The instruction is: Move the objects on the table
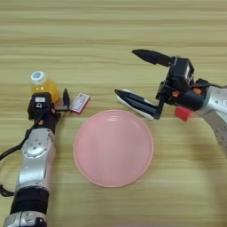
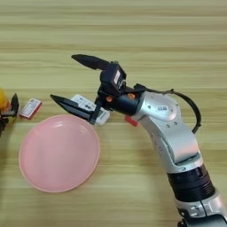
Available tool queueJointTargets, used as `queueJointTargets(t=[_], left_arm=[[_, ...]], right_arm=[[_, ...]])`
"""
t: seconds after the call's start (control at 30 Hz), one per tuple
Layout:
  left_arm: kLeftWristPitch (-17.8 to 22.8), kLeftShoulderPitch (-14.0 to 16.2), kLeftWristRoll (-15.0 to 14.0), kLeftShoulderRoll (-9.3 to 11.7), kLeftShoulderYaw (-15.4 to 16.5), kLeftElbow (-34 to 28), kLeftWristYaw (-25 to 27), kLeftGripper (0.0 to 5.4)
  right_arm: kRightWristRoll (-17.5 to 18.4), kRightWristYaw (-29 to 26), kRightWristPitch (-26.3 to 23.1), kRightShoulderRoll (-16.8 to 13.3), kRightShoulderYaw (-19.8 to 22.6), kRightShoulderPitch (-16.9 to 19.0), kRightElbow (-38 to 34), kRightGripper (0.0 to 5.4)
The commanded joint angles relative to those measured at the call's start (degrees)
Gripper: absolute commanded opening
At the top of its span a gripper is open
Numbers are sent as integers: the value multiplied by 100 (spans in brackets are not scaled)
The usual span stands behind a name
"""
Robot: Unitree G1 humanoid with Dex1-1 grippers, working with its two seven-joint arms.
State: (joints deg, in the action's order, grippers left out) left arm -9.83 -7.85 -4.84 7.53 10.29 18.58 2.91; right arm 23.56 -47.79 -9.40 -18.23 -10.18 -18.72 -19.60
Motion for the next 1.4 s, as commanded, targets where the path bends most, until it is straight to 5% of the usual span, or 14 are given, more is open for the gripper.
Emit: queueJointTargets(t=[0.03, 0.3, 0.6, 1.4], left_arm=[[-45, -58, 6, -7, -33, 17, 14, 476], [-103, -42, -23, -21, -18, -22, 25, 536], [-773, 61, -242, -94, 92, -517, 89, 536], [-684, 296, -122, 63, 129, -2497, -49, 536]], right_arm=[[21, -2, 52, -44, 61, -54, -30, 540], [22, 6, 44, -43, 62, -43, -47, 540], [12, 5, 50, -33, 47, -35, -53, 540], [-12, 32, 88, 20, 14, -15, -4, 540]])
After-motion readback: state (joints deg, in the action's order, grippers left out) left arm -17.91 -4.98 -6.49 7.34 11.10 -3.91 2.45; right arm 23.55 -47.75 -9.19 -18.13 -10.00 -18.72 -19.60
